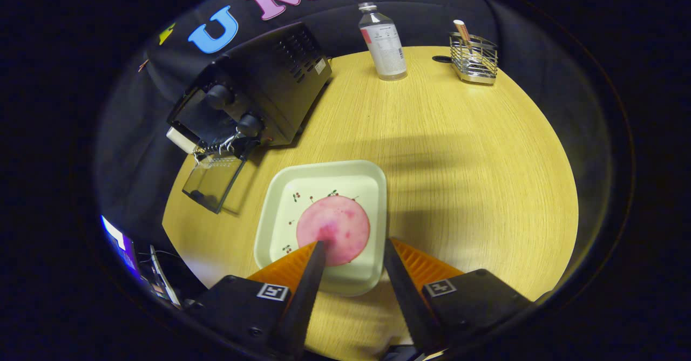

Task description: Open the toaster oven, put the food inside, and close the toaster oven door.

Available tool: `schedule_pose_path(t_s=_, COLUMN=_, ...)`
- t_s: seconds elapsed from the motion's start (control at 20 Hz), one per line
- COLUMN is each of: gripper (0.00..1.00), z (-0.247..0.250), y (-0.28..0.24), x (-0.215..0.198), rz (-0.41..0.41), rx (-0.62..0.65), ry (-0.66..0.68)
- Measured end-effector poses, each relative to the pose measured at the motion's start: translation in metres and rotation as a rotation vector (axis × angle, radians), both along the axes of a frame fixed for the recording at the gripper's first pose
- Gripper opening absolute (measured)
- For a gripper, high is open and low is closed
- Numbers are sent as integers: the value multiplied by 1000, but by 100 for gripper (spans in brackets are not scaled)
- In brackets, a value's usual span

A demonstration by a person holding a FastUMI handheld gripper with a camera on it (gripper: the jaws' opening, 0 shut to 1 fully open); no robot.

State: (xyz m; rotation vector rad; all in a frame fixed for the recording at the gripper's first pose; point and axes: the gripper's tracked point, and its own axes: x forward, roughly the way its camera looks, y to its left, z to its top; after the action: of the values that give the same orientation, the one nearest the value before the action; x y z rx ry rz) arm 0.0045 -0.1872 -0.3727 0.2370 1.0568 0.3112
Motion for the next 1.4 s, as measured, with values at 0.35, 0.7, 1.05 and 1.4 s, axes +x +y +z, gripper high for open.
schedule_pose_path(t_s=0.35, gripper=32, z=-5, y=-17, x=3, rz=-22, rx=-139, ry=-16)
schedule_pose_path(t_s=0.7, gripper=10, z=-9, y=-20, x=5, rz=-146, rx=-39, ry=63)
schedule_pose_path(t_s=1.05, gripper=6, z=-6, y=6, x=-2, rz=-231, rx=111, ry=125)
schedule_pose_path(t_s=1.4, gripper=6, z=29, y=30, x=-4, rz=-281, rx=293, ry=85)
